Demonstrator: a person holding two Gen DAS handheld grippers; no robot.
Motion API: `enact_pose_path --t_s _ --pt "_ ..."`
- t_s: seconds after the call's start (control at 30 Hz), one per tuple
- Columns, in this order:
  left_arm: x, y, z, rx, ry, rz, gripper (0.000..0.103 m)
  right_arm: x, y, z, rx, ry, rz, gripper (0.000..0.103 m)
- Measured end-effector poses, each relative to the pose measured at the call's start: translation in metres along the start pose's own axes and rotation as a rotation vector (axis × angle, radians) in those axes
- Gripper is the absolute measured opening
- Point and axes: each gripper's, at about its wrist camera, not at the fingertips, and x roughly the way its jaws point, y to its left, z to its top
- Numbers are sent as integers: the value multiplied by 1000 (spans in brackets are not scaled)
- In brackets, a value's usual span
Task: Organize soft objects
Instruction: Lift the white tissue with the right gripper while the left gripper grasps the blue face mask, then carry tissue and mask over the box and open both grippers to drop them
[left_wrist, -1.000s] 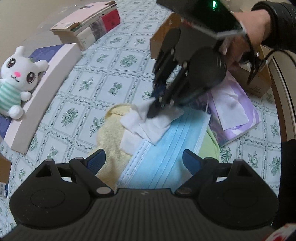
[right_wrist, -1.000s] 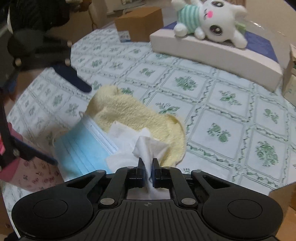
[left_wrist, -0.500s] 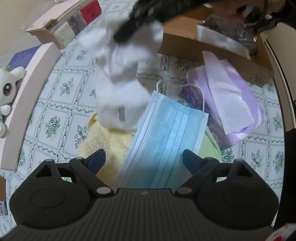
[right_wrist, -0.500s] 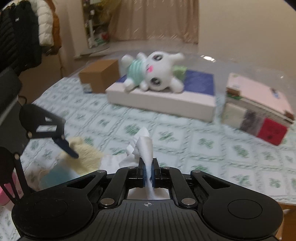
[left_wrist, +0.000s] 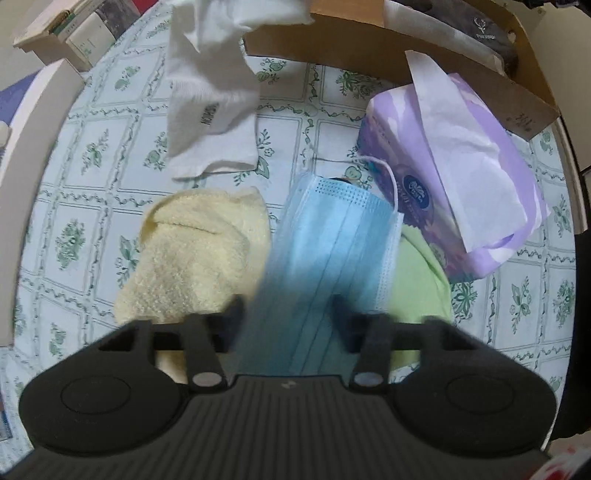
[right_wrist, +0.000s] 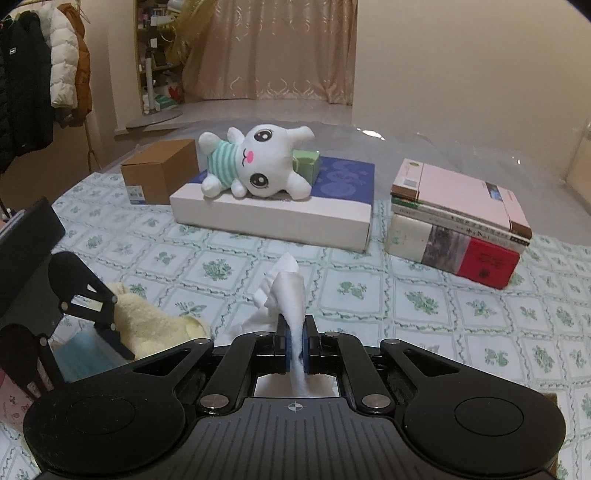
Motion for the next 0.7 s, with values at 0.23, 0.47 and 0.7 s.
enact_pose_path --t_s 0.23,0.47,0.7 --pt "-26 -4 -3 -24 -17 66 3 -13 1 -3 16 -4 5 6" --pt "-83 -12 -1 -138 -117 167 1 -53 8 5 12 -44 -8 6" --pt "-137 -25 11 -361 -222 269 1 -113 17 17 8 -110 -37 6"
